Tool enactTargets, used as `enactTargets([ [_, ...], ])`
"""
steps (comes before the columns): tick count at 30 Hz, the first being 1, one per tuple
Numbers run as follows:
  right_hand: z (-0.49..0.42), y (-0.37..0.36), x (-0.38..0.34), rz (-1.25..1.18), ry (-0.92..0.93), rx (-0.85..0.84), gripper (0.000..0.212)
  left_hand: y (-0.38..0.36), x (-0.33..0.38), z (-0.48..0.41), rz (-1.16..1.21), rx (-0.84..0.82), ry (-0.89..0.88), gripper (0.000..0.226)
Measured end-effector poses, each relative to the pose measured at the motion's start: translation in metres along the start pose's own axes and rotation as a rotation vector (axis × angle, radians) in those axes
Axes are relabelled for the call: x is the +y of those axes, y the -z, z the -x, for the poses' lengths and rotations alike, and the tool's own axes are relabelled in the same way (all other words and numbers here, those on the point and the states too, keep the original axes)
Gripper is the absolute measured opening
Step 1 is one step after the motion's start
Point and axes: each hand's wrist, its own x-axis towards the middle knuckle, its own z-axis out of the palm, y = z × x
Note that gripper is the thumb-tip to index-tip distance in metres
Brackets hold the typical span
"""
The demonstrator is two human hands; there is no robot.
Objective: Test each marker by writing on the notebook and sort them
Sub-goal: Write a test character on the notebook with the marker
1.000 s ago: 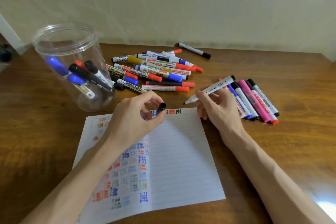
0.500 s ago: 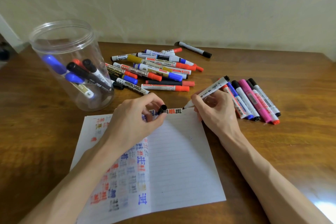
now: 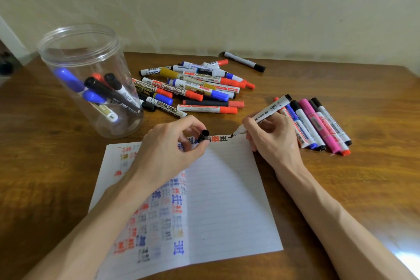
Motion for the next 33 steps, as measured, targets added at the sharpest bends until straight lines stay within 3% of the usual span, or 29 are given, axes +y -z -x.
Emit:
enactTargets([
  [8, 0.0006, -0.0019, 0.0019, 0.062, 0.06, -0.015, 0.013, 0.0004, 0.0002, 0.0002, -0.005, 0.007, -0.002, 0.021],
  [15, -0.0003, -0.0009, 0.0027, -0.008, -0.015, -0.006, 0.01, 0.0003, 0.0008, 0.0003, -0.003, 0.015, -0.003, 0.022],
  [24, 0.0011, -0.0022, 0.0028, 0.065, 0.072, -0.014, 0.012, -0.0001, -0.0004, 0.0, -0.009, 0.008, -0.007, 0.023],
  [33, 0.0002, 0.0001, 0.0026, -0.004, -0.016, 0.009, 0.009, 0.0002, -0.0001, 0.0005, -0.007, 0.012, -0.009, 0.023],
])
